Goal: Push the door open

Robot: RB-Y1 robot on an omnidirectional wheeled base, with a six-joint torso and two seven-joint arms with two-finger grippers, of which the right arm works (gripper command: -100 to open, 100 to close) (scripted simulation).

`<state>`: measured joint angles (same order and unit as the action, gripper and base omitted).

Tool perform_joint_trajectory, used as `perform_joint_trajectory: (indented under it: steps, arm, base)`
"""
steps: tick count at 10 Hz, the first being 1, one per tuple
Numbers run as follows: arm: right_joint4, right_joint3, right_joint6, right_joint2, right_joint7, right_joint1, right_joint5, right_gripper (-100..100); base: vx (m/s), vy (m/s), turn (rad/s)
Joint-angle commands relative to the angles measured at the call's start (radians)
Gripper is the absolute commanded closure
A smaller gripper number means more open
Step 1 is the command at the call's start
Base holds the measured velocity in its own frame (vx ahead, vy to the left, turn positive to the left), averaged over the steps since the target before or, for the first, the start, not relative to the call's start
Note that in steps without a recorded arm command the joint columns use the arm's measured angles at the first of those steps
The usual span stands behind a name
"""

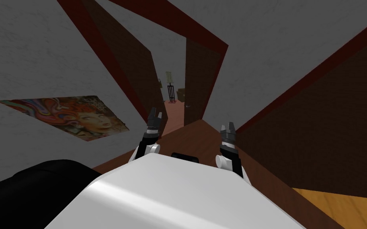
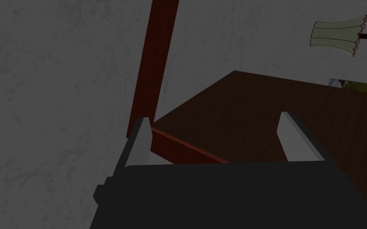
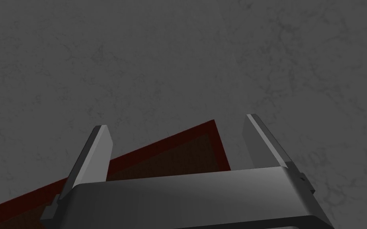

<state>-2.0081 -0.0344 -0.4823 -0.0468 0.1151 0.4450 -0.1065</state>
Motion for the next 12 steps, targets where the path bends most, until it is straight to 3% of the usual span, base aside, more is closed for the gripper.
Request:
perform_joint_trajectory:
  steps: [1, 12]
  arm:
    - [0.035, 0.002, -0.007, -0.004, -0.002, -0.018, 0.000, -100]
    - [0.252, 0.016, -0.056, -0.038, -0.026, -0.106, -0.004, -100]
  base:
    - [0.112, -0.021, 0.088]
    - [0.093, -0.031, 0.109]
